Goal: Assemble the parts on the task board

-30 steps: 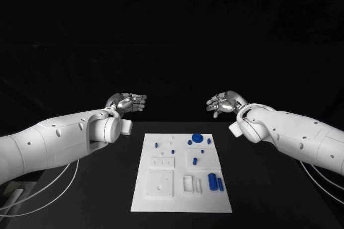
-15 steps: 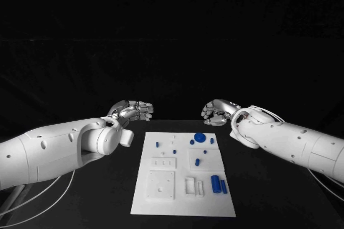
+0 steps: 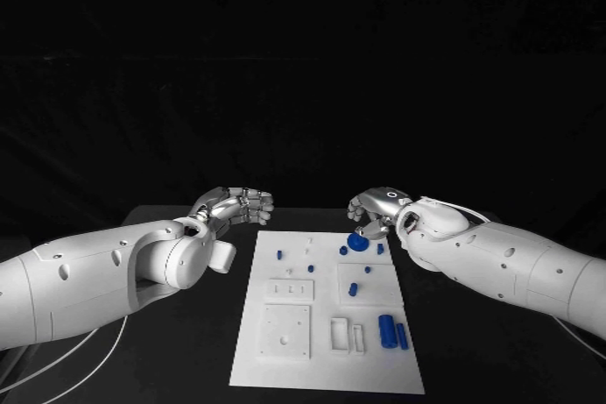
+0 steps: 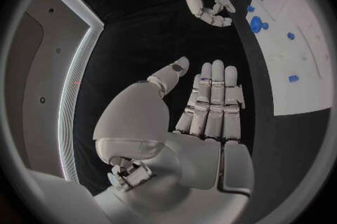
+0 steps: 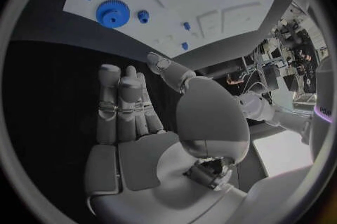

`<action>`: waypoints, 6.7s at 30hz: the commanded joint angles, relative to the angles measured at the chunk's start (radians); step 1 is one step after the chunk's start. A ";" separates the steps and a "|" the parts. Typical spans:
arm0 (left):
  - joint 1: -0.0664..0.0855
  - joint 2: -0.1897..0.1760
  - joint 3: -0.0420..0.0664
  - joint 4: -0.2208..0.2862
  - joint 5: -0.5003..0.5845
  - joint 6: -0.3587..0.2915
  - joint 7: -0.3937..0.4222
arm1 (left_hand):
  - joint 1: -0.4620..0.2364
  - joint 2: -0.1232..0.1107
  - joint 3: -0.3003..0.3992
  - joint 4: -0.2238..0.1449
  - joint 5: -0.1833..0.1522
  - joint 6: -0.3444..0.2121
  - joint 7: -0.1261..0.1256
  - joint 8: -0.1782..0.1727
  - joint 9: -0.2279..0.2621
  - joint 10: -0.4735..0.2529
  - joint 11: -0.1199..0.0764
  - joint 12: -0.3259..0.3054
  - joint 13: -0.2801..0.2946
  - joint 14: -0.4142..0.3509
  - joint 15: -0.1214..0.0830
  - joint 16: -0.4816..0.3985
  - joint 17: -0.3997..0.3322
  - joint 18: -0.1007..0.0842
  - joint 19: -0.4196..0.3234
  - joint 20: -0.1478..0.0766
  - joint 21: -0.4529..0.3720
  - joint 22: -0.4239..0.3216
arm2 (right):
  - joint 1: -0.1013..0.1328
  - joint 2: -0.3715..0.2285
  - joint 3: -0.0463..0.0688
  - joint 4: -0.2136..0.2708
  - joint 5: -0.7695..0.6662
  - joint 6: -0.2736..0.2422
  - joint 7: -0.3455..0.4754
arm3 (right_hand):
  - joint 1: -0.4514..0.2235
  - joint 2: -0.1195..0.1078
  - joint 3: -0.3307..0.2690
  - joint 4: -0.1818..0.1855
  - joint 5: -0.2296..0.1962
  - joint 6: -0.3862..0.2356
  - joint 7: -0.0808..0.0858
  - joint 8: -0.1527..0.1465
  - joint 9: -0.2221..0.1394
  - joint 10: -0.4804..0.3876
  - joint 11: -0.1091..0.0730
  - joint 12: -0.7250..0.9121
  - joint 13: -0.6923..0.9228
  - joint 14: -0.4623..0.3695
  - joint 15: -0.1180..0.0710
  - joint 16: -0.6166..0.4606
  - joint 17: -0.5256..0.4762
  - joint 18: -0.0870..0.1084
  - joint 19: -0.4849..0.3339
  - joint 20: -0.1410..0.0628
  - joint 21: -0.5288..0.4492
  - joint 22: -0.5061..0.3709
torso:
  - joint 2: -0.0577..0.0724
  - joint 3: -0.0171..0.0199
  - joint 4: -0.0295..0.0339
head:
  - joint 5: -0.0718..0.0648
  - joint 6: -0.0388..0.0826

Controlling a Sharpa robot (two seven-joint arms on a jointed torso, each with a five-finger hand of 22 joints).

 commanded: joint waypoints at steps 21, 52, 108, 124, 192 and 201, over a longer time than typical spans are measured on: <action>0.001 0.015 0.001 -0.002 0.004 0.021 0.011 | -0.030 -0.004 0.004 -0.002 -0.006 -0.001 0.006 -0.006 -0.009 -0.056 0.023 -0.032 -0.011 0.006 -0.007 0.003 0.011 -0.006 0.000 -0.007 0.020 0.024 | -0.012 0.022 0.000 -0.001 -0.143 -0.007 -0.026 | -0.009 -0.031 0.008 0.010 -0.029 0.017 -0.005 -0.012 -0.004 0.009 0.003 -0.023 -0.004 -0.012 0.009 0.022 -0.022 0.031 0.042 -0.041 0.033 0.022 | 0.074 -0.0071 0.0073 | -0.010 0.011; 0.001 0.016 0.001 0.003 0.004 0.025 0.009 | -0.039 -0.005 0.004 0.001 -0.008 0.000 0.006 -0.005 -0.010 -0.059 0.025 -0.033 -0.011 0.006 -0.007 0.003 0.012 -0.006 -0.001 -0.007 0.023 0.023 | -0.034 0.038 0.000 -0.030 -0.170 0.011 -0.039 | -0.010 -0.029 0.023 0.028 -0.077 0.033 -0.009 -0.015 -0.003 0.028 -0.001 -0.028 -0.004 -0.016 0.006 0.040 -0.045 0.031 0.040 -0.041 0.045 0.020 | 0.114 -0.0070 0.0160 | -0.020 0.026; 0.001 0.020 0.001 -0.001 0.008 0.021 0.004 | -0.050 -0.009 0.006 0.008 -0.012 -0.004 0.007 -0.005 -0.014 -0.061 0.025 -0.033 -0.009 0.005 -0.008 0.002 0.016 -0.005 -0.004 -0.008 0.028 0.023 | -0.017 0.033 0.002 0.057 -0.254 -0.247 -0.163 | -0.007 0.017 0.109 0.032 -0.095 0.171 -0.058 0.037 0.060 0.186 -0.071 0.047 0.133 -0.031 -0.062 0.065 -0.096 0.031 0.009 -0.044 0.142 0.022 | 0.136 -0.0081 0.0138 | -0.017 0.055; 0.001 0.039 0.001 -0.010 0.008 0.020 0.008 | -0.049 -0.007 0.008 0.008 -0.012 -0.003 0.006 -0.004 -0.014 -0.061 0.025 -0.034 -0.009 0.006 -0.008 0.002 0.017 -0.005 -0.004 -0.008 0.029 0.023 | -0.013 0.141 0.005 -0.023 -0.265 -0.259 -0.157 | -0.006 0.014 0.111 0.035 -0.095 0.174 -0.059 0.036 0.062 0.185 -0.071 0.046 0.141 -0.031 -0.062 0.067 -0.098 0.031 0.011 -0.046 0.147 0.021 | 0.139 -0.0102 0.0185 | -0.017 0.063; 0.010 0.035 0.018 0.016 0.008 0.012 0.009 | -0.047 -0.008 0.011 0.004 -0.012 -0.001 0.005 -0.001 -0.015 -0.060 0.024 -0.033 -0.008 0.006 -0.008 0.002 0.019 -0.004 -0.005 -0.008 0.033 0.023 | -0.018 0.230 0.004 -0.131 -0.304 -0.192 -0.182 | -0.005 0.005 0.118 0.042 -0.095 0.175 -0.058 0.030 0.067 0.179 -0.070 0.041 0.157 -0.032 -0.061 0.069 -0.102 0.031 0.010 -0.048 0.152 0.019 | 0.171 -0.0269 0.0443 | -0.028 0.077; 0.011 0.033 0.018 0.016 0.008 0.011 0.009 | -0.047 -0.009 0.011 0.004 -0.012 -0.001 0.005 -0.001 -0.015 -0.060 0.024 -0.033 -0.008 0.006 -0.008 0.002 0.019 -0.004 -0.005 -0.008 0.033 0.022 | -0.020 0.223 0.003 -0.134 -0.312 -0.171 -0.196 | -0.006 0.004 0.118 0.043 -0.095 0.175 -0.058 0.030 0.068 0.179 -0.070 0.040 0.159 -0.032 -0.061 0.069 -0.103 0.031 0.010 -0.048 0.153 0.019 | 0.171 -0.0272 0.0425 | -0.027 0.074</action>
